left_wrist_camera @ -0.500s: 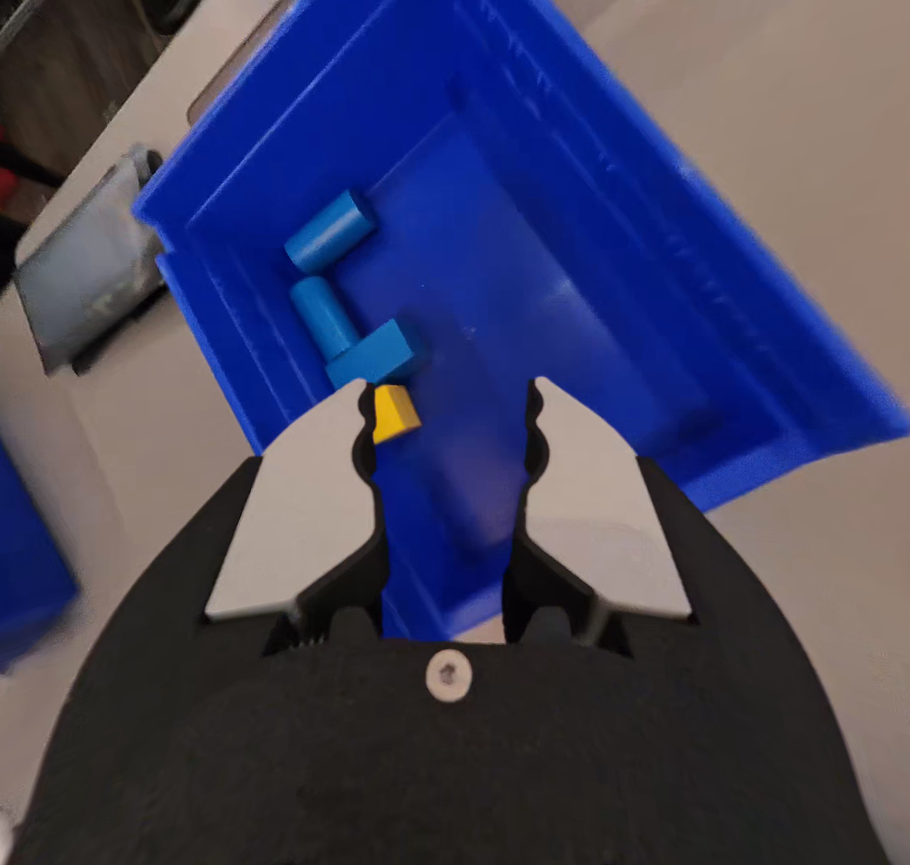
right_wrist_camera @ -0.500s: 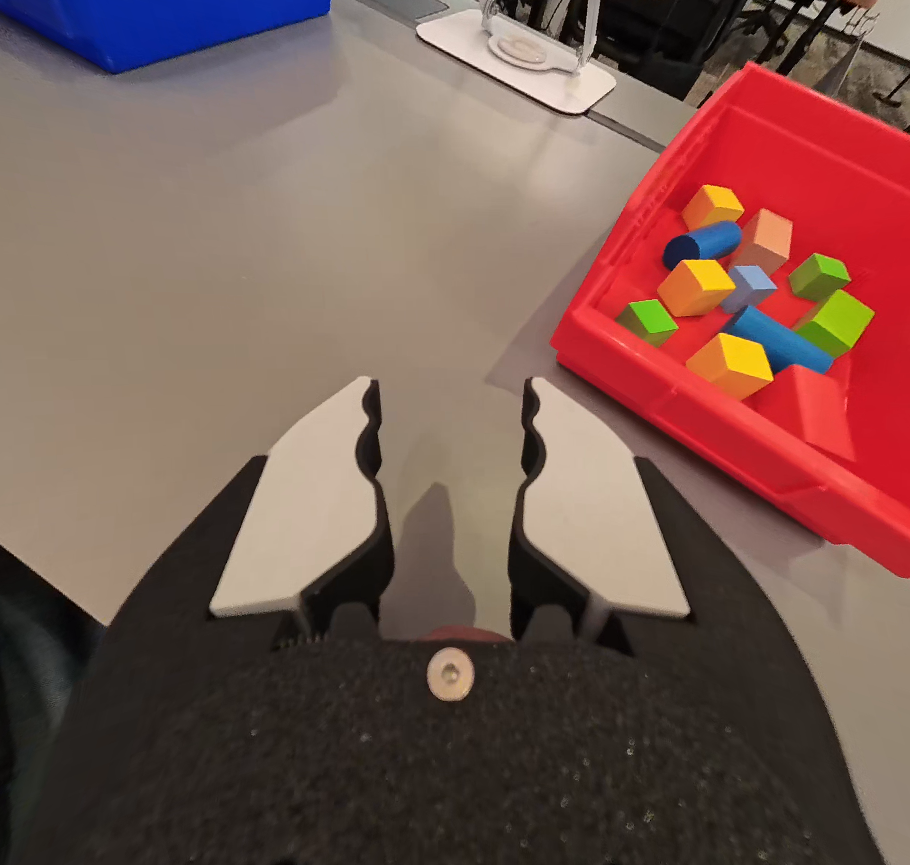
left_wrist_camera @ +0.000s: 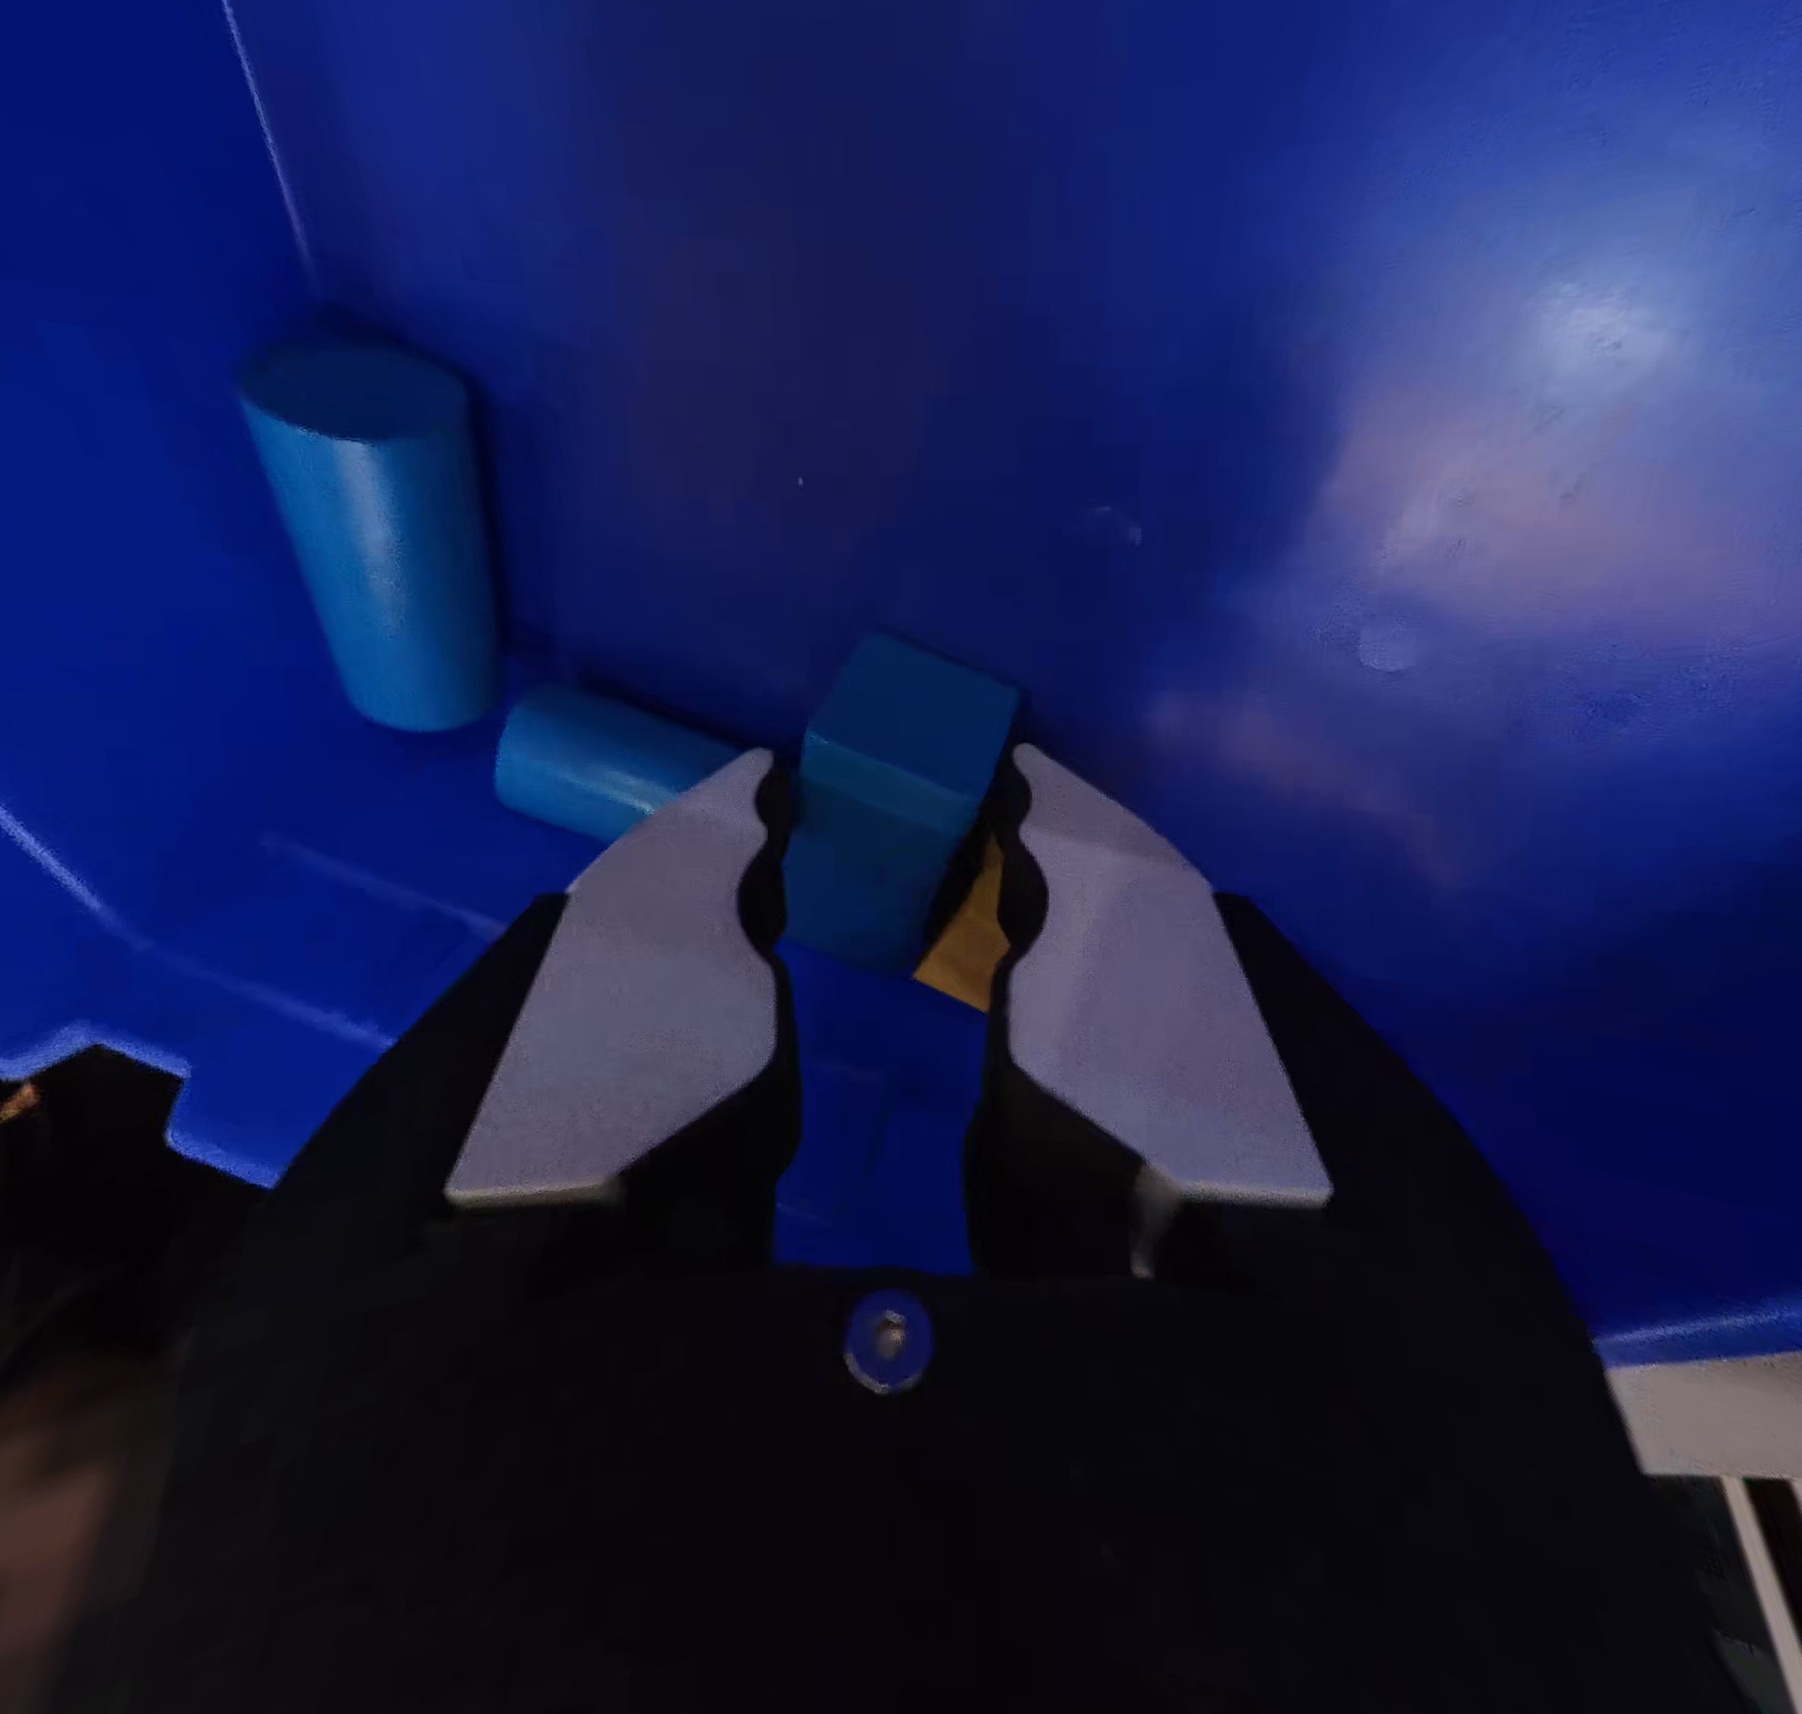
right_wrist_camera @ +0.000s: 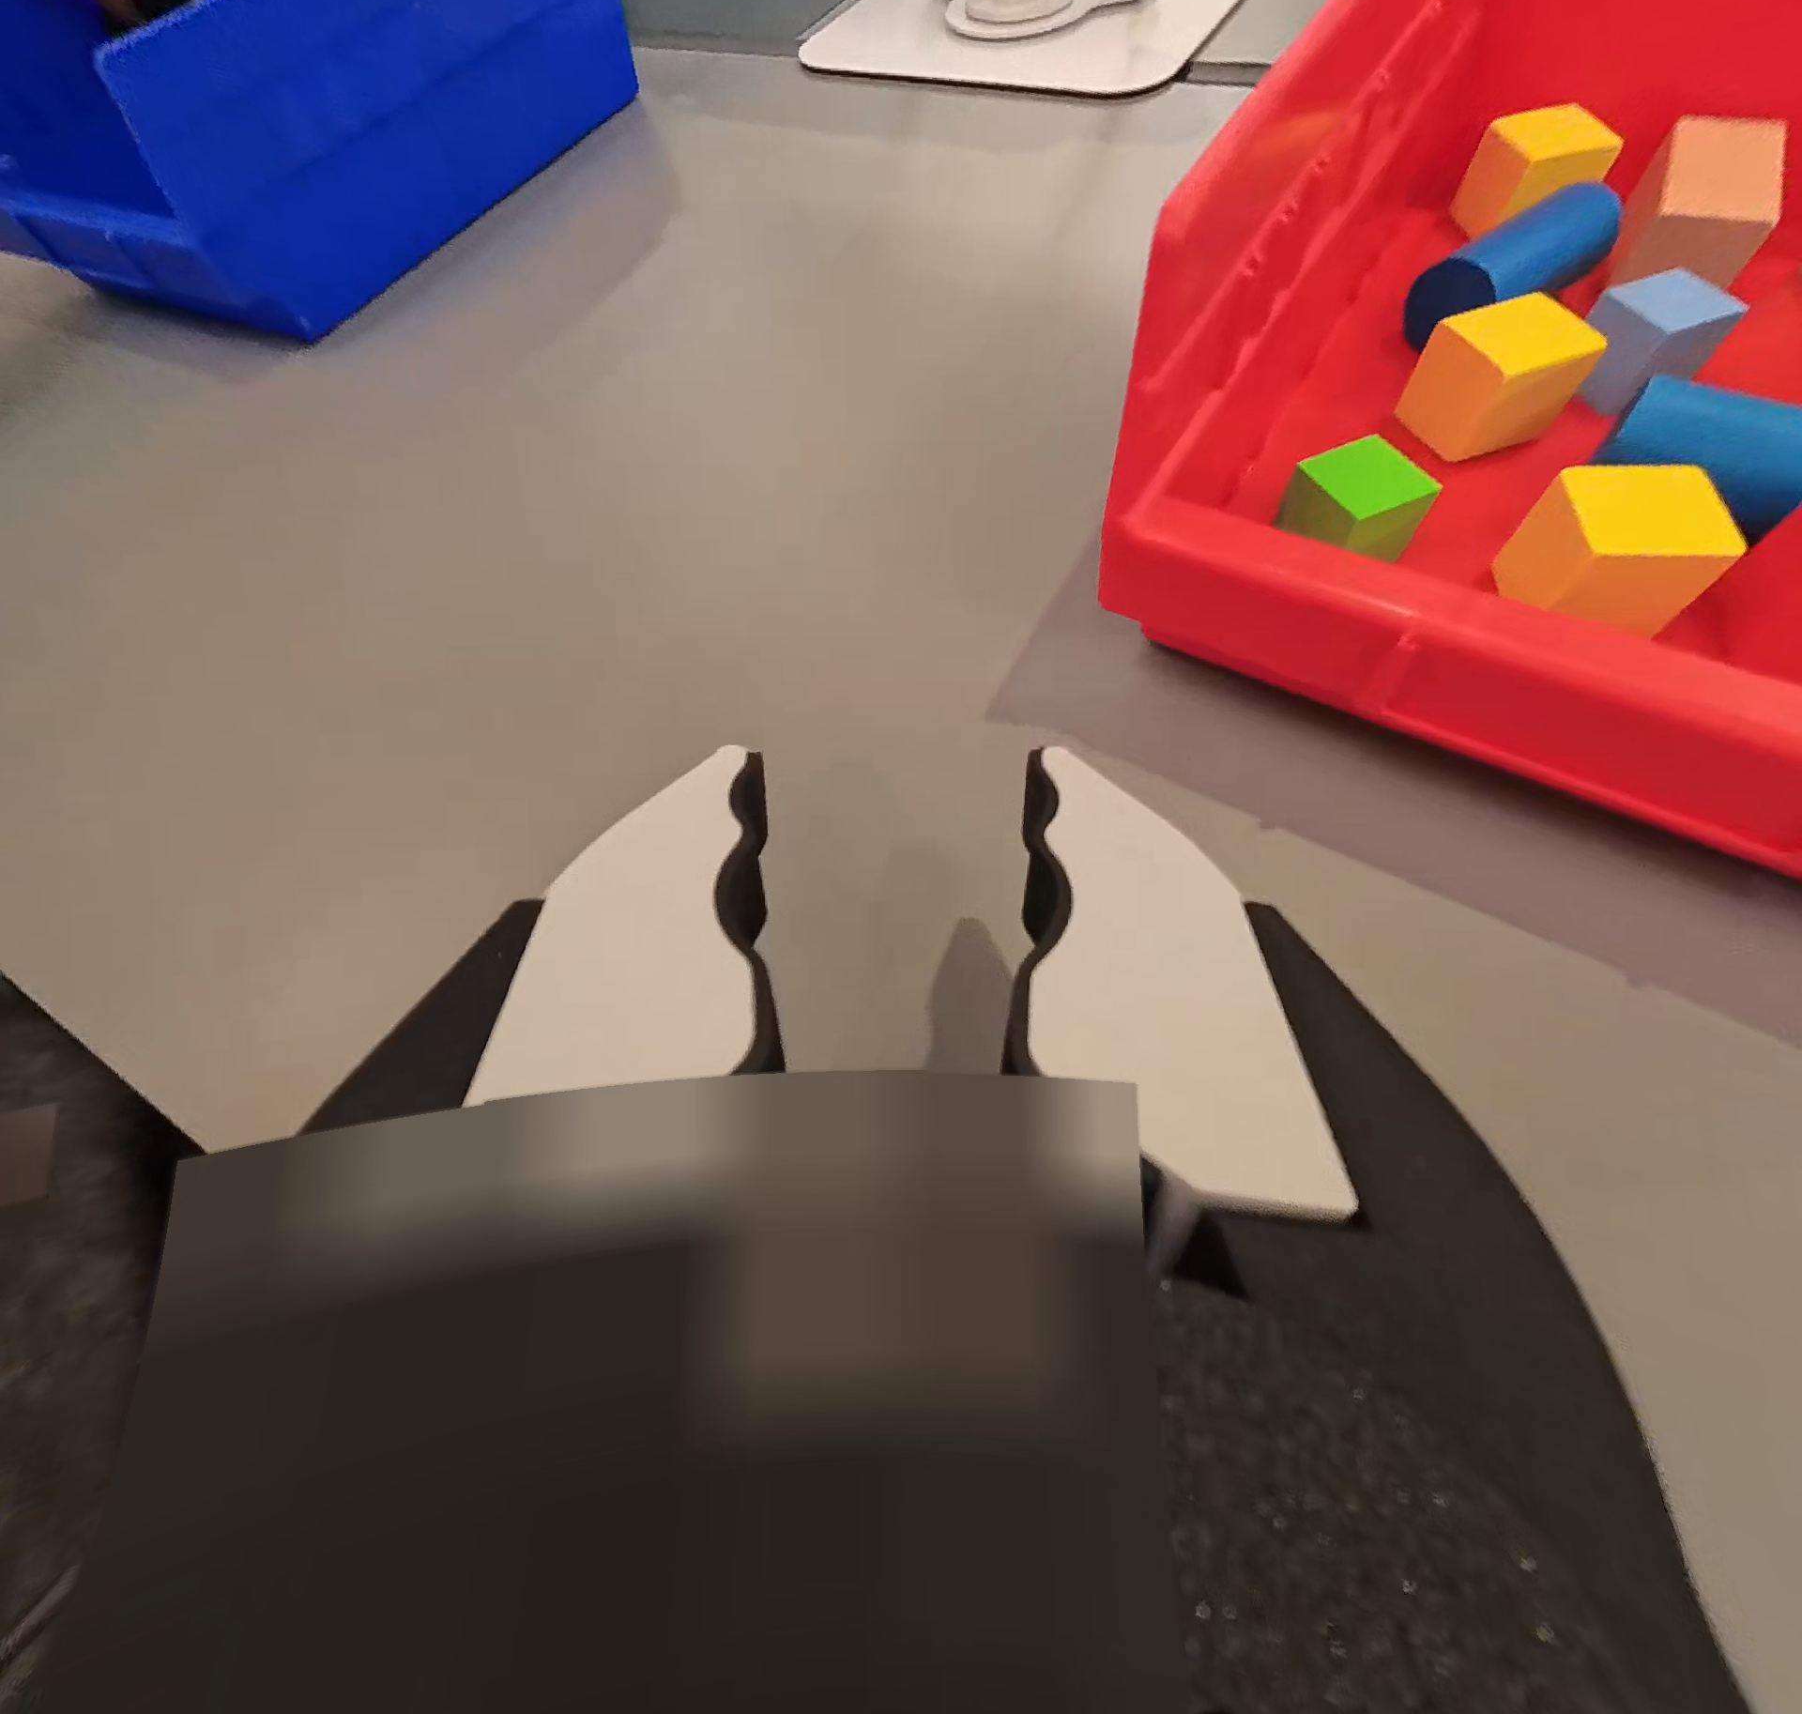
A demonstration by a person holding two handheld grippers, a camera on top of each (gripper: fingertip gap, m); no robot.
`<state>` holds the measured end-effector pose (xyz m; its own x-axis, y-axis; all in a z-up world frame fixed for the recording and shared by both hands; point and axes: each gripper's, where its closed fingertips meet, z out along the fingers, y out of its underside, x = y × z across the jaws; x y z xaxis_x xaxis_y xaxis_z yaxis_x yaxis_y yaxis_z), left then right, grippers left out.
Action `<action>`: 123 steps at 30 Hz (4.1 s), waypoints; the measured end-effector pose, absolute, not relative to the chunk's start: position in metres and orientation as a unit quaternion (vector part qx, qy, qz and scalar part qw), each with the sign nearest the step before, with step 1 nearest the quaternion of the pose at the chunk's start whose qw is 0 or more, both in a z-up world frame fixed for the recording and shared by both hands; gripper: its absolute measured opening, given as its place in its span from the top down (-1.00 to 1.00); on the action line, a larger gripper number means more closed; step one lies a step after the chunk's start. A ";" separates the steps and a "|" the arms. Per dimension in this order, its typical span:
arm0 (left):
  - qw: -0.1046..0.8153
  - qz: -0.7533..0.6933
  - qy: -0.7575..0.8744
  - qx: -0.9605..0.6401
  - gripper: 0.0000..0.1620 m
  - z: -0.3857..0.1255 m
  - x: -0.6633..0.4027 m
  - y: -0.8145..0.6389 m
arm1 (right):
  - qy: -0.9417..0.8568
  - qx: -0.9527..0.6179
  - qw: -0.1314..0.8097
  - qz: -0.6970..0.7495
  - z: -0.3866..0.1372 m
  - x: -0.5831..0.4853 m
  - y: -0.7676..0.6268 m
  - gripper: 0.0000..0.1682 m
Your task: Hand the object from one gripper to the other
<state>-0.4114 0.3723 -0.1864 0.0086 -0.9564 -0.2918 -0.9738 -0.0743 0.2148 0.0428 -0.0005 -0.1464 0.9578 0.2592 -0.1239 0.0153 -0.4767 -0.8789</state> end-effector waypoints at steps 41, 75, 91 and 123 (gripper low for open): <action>0.523 -0.034 0.739 -0.423 0.57 -0.009 -0.139 0.065 | -0.209 -0.559 0.397 0.698 -0.010 -0.162 0.066 0.16; 0.394 -0.299 0.461 -0.736 0.45 -0.125 -0.208 0.036 | 0.150 -0.987 0.051 0.004 -0.176 0.158 0.135 0.17; 0.410 -0.279 0.472 -0.729 0.45 -0.123 -0.207 0.035 | 0.129 -0.991 -0.022 0.023 -0.184 0.158 0.137 0.16; 0.448 -0.044 0.536 -0.714 0.39 -0.100 -0.307 0.125 | 0.041 -0.739 0.651 0.169 -0.093 0.082 0.006 -0.01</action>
